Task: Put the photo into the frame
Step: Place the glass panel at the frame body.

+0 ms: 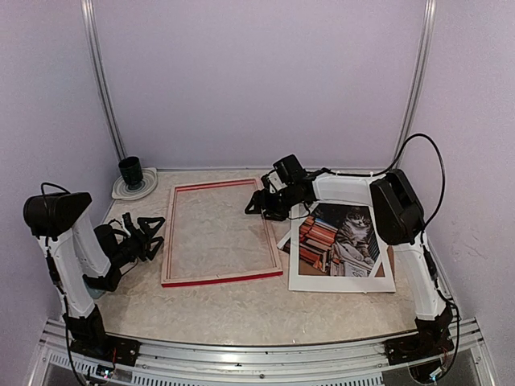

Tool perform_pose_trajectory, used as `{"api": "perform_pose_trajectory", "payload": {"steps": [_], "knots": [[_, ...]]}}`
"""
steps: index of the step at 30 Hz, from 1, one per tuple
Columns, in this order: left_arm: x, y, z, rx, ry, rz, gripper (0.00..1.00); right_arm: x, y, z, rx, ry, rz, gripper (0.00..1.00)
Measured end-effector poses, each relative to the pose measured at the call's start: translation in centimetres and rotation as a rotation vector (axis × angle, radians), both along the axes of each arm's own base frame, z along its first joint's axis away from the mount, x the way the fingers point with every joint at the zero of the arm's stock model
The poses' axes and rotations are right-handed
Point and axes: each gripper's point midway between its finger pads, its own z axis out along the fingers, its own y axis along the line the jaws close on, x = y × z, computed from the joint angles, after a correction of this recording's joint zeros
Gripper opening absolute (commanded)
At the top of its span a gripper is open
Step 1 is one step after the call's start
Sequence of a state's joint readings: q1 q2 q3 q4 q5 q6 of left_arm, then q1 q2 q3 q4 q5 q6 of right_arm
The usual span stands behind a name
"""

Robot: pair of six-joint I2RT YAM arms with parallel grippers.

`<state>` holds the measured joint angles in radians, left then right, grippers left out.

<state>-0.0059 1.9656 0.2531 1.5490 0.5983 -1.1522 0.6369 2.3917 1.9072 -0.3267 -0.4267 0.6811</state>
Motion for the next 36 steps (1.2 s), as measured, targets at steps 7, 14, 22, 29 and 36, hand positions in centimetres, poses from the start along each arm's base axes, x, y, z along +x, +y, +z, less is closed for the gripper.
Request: {"api": "perform_pose_trajectory", "payload": {"steps": [7, 14, 22, 29, 36], "knots": [[0.0, 0.0, 0.0, -0.002, -0.002, 0.000, 0.99, 0.3, -1.1, 0.5, -0.066, -0.038, -0.021, 0.73], [0.0, 0.0, 0.0, -0.002, -0.002, 0.000, 0.99, 0.6, -2.2, 1.1, -0.129, -0.073, -0.041, 0.75], [0.0, 0.0, 0.0, -0.002, -0.002, 0.000, 0.99, 1.3, -3.2, 2.9, -0.176, -0.150, -0.061, 0.75], [-0.1, 0.0, 0.0, 0.001, -0.003, 0.001, 0.99, 1.5, -4.1, 2.3, -0.242, -0.176, -0.073, 0.86], [-0.4, 0.3, 0.0, 0.032, -0.003, 0.016, 0.99, 1.6, -6.5, 2.0, -0.384, -0.251, -0.115, 0.99]]}}
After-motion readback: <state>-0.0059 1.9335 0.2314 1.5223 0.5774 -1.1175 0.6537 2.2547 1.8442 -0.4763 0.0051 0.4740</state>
